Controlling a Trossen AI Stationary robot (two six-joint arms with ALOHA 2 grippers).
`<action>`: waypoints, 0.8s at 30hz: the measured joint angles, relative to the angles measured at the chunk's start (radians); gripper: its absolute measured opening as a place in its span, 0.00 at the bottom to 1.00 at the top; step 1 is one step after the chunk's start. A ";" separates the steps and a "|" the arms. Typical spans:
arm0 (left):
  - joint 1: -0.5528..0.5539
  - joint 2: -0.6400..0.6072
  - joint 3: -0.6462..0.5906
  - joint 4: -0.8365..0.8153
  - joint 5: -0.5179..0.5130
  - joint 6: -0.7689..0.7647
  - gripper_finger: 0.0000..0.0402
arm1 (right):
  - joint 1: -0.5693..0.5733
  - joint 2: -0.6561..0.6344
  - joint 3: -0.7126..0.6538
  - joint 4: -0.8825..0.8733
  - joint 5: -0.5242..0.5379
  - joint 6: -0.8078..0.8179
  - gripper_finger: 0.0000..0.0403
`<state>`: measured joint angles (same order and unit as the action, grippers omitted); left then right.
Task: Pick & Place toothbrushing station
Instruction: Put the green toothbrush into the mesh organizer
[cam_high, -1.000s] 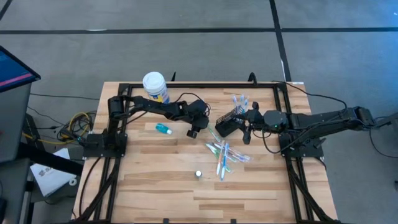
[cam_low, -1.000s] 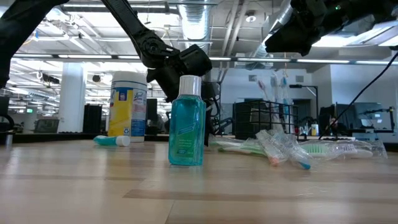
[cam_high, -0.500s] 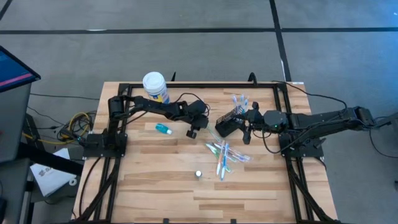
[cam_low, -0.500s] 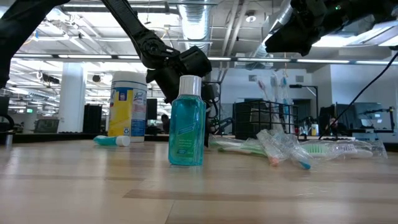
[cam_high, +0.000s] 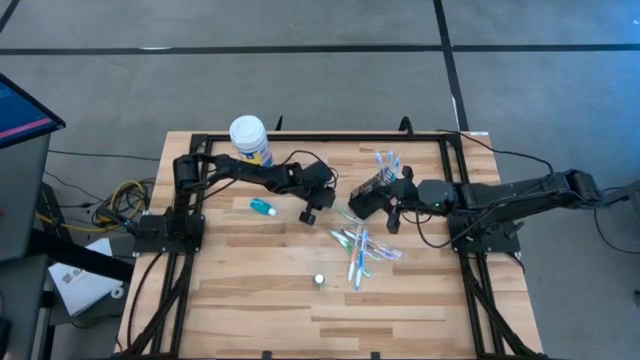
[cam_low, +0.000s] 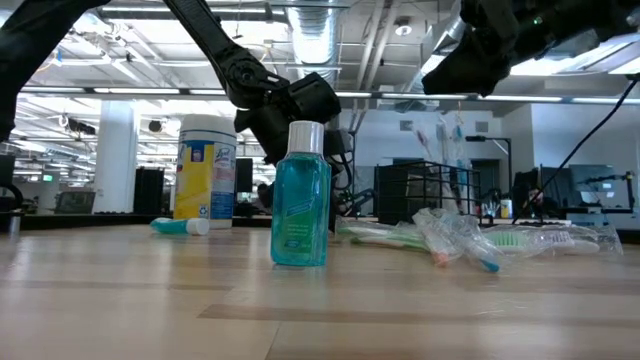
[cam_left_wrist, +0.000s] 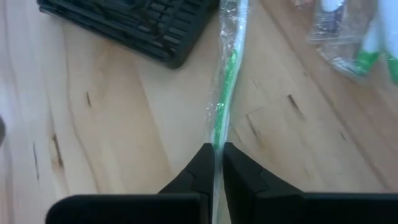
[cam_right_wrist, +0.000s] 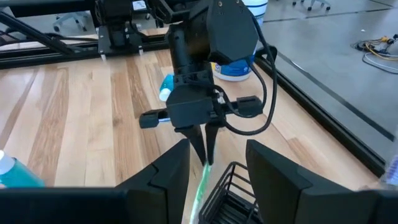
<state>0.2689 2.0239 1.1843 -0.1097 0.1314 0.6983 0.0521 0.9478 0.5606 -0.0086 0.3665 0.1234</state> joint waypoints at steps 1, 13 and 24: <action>-0.002 -0.001 0.001 -0.010 0.000 0.000 0.02 | 0.000 0.007 0.000 0.003 0.000 0.000 0.37; -0.021 -0.066 -0.006 -0.137 -0.008 -0.003 0.01 | 0.000 0.018 0.000 0.032 0.000 0.000 0.37; -0.041 -0.210 -0.104 -0.135 -0.021 0.000 0.00 | 0.000 0.020 0.000 0.048 0.000 0.000 0.37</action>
<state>0.2279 1.8135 1.0801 -0.2447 0.1105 0.6982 0.0517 0.9680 0.5606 0.0395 0.3665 0.1230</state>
